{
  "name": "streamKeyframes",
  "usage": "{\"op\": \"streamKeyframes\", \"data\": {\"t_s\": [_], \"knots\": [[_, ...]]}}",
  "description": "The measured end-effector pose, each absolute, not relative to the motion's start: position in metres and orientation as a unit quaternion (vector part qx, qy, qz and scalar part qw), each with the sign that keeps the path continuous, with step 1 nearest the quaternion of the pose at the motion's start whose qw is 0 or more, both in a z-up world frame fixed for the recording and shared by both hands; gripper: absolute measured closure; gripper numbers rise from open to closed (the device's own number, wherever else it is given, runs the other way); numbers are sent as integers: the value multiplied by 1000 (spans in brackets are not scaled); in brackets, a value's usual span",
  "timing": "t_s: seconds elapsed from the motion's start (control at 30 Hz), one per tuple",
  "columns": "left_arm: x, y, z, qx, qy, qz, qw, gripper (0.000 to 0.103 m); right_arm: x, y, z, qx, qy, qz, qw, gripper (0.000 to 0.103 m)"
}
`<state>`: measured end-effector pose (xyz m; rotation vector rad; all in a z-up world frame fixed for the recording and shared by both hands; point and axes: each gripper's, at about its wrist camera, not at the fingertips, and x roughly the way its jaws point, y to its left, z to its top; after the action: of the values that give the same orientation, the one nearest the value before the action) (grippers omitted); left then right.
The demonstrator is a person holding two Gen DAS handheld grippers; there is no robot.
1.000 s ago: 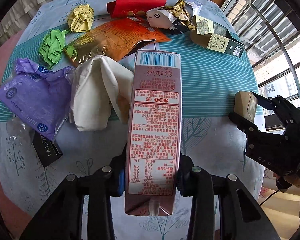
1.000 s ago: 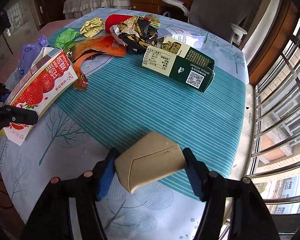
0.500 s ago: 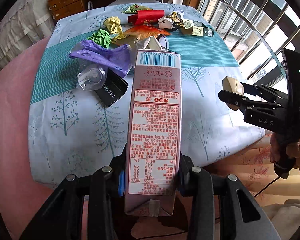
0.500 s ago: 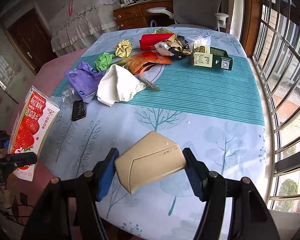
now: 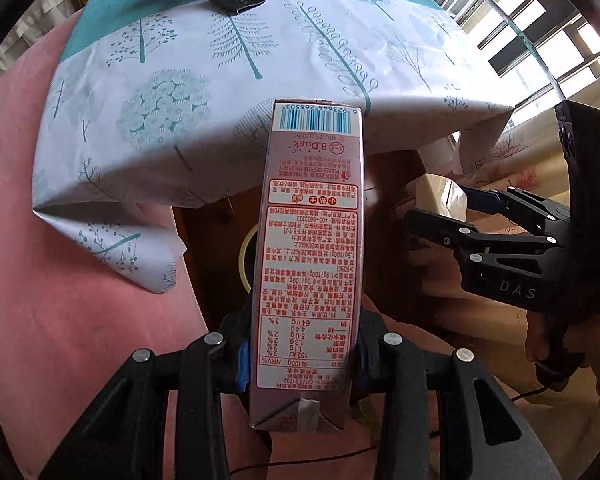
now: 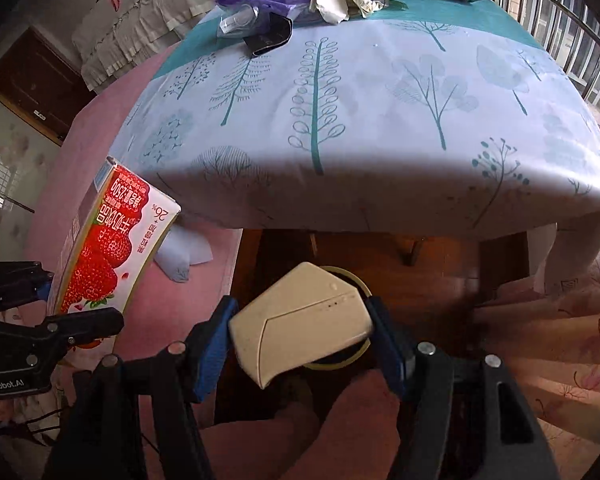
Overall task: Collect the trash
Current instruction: 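Carry carton and box over the wastebasket and open both tools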
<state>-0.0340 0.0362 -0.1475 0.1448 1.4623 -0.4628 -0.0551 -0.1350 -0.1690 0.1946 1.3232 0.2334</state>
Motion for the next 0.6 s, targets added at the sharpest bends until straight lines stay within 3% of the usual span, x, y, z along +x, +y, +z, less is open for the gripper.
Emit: {"op": "streamKeyframes", "data": {"t_s": [0.37,0.53,0.57,0.6], "knots": [[-56,28,-375,47,732,-132,666,67,-67,-127,-385,102,693,46,712,38],[-50,32,-448,41,733,-118,669,65,-64,-126,-467,142,699,43,700,37],[-48,33,-456,41,730,-115,673,64,-66,-126,-481,156,700,45,696,37],[-44,35,-462,39,726,-112,677,57,-65,-126,-492,171,703,47,689,37]]}}
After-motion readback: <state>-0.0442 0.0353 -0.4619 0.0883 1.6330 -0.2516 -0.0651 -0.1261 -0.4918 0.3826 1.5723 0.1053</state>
